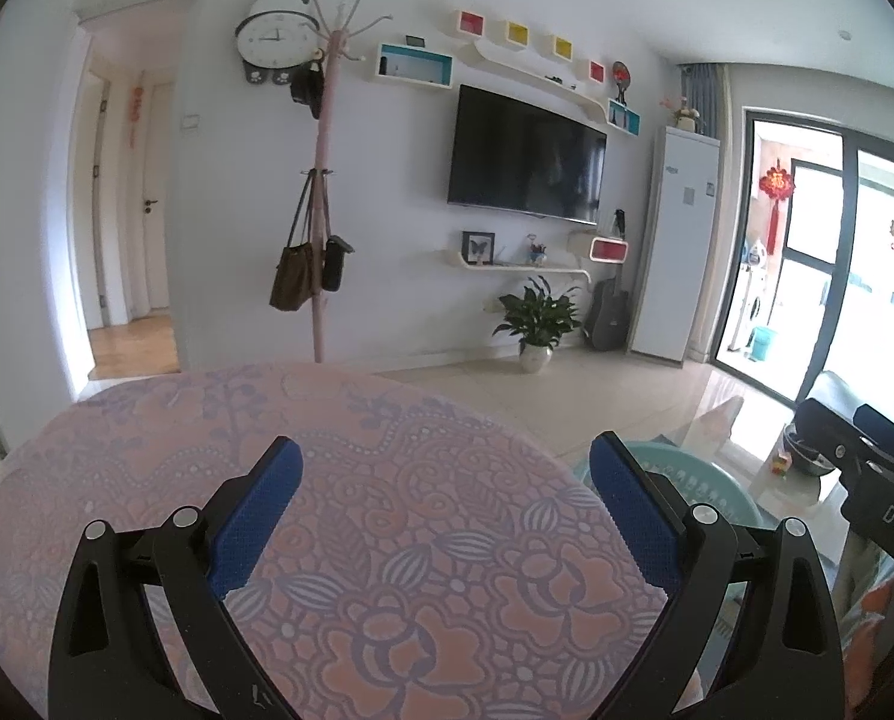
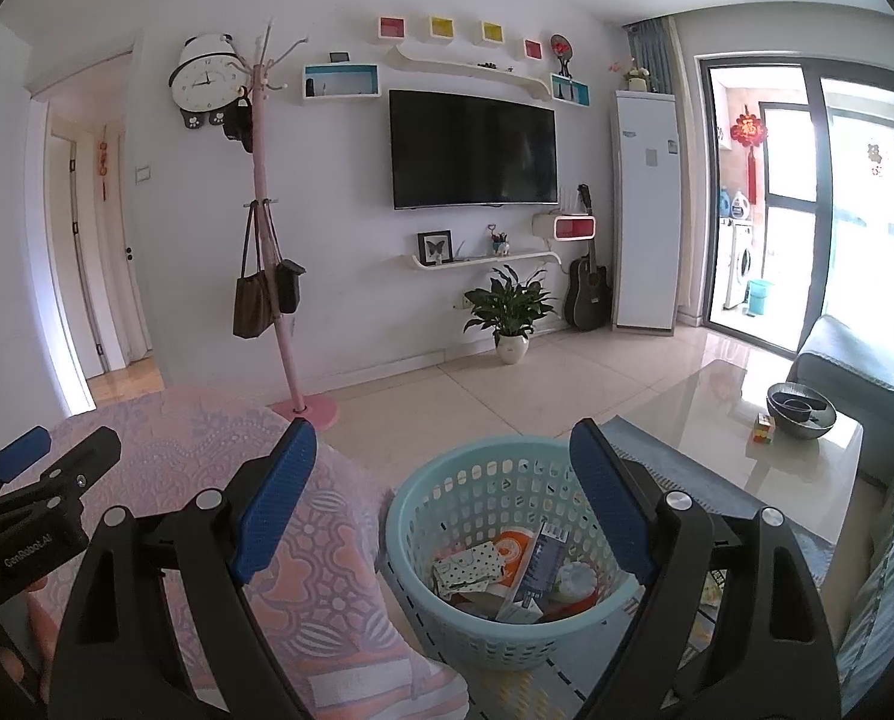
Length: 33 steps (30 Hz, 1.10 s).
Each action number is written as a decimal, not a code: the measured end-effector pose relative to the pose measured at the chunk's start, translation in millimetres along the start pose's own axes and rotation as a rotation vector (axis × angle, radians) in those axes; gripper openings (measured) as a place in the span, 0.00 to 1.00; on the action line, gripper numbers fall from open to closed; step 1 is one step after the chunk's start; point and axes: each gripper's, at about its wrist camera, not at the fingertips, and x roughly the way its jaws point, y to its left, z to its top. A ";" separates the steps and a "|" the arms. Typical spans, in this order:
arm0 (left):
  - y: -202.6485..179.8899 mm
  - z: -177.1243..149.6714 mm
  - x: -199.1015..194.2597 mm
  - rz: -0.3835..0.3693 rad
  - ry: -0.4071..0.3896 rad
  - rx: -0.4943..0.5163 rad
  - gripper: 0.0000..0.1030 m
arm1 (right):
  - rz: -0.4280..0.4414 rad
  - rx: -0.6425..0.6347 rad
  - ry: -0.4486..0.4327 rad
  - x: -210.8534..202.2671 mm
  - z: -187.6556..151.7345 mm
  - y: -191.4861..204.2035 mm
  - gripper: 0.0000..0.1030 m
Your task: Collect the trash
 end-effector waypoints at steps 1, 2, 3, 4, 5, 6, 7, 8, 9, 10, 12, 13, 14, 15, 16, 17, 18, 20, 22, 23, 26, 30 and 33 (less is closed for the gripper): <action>0.1 0.3 -0.2 -0.004 -0.001 -0.003 0.91 | 0.000 -0.001 0.000 0.0 -0.2 0.1 0.80; 0.5 0.4 -0.9 -0.010 -0.003 -0.007 0.91 | 0.000 -0.002 0.000 0.0 -0.2 0.1 0.80; 0.8 0.7 -1.4 -0.017 -0.006 -0.012 0.91 | -0.001 -0.003 0.001 -0.1 -0.3 0.4 0.80; 0.9 0.8 -2.0 -0.019 -0.008 -0.016 0.91 | -0.001 -0.002 -0.001 -0.4 -0.5 0.5 0.80; 1.1 1.0 -2.1 -0.019 -0.008 -0.018 0.91 | 0.000 0.000 -0.001 -0.2 -0.1 0.5 0.80; 0.9 0.9 -2.0 -0.018 -0.008 -0.018 0.91 | 0.000 0.000 0.000 -0.1 -0.4 0.5 0.80; 1.6 0.8 -2.0 -0.019 -0.007 -0.018 0.91 | -0.001 0.000 0.001 0.0 -0.4 0.5 0.80; 2.0 0.8 -2.0 -0.019 -0.007 -0.018 0.91 | -0.001 0.000 0.001 -0.2 -0.7 0.6 0.80; 1.7 0.8 -2.2 -0.018 -0.008 -0.018 0.91 | -0.001 -0.001 0.001 0.0 -0.2 0.3 0.80; 2.3 1.0 -2.2 -0.022 -0.009 -0.017 0.91 | -0.001 -0.001 0.001 -0.2 -0.3 0.3 0.80; 1.1 1.5 -3.4 -0.030 -0.016 -0.015 0.91 | -0.004 0.001 -0.004 -1.0 0.3 -0.2 0.80; -0.6 1.5 -4.9 -0.031 -0.026 -0.008 0.91 | -0.005 0.002 -0.009 -1.9 1.1 -0.5 0.80; -2.7 1.5 -6.0 -0.024 -0.035 0.001 0.93 | -0.005 0.002 -0.011 -2.5 2.1 -0.8 0.80; -4.4 1.9 -6.6 -0.019 -0.039 0.008 0.93 | -0.006 0.002 -0.013 -2.8 2.6 -1.3 0.80; -6.6 1.8 -6.6 -0.014 -0.042 0.017 0.93 | -0.007 0.003 -0.013 -2.9 2.8 -1.7 0.80; -7.7 1.3 -6.3 -0.011 -0.043 0.022 0.93 | -0.007 0.003 -0.012 -2.6 2.7 -2.5 0.80; -8.4 0.7 -6.4 -0.009 -0.042 0.025 0.93 | -0.007 0.003 -0.012 -2.6 2.8 -2.6 0.80; -9.1 1.3 -6.0 -0.010 -0.039 0.023 0.93 | -0.006 0.001 -0.009 -2.6 2.8 -2.6 0.80; -9.1 1.0 -6.2 -0.012 -0.040 0.019 0.93 | -0.007 -0.002 -0.008 -2.8 3.0 -2.5 0.80; -9.3 0.5 -6.7 -0.011 -0.040 0.018 0.93 | -0.005 -0.001 -0.009 -2.9 3.3 -2.8 0.80; -9.0 0.6 -6.4 -0.011 -0.040 0.020 0.93 | -0.005 -0.001 -0.010 -2.9 3.3 -2.4 0.80; -9.8 1.8 -7.3 -0.023 -0.036 0.013 0.93 | -0.009 -0.007 -0.008 -2.7 6.6 -2.3 0.80; -11.6 2.8 -10.8 -0.038 -0.044 0.000 0.93 | -0.010 -0.014 -0.011 -4.9 11.0 -2.3 0.80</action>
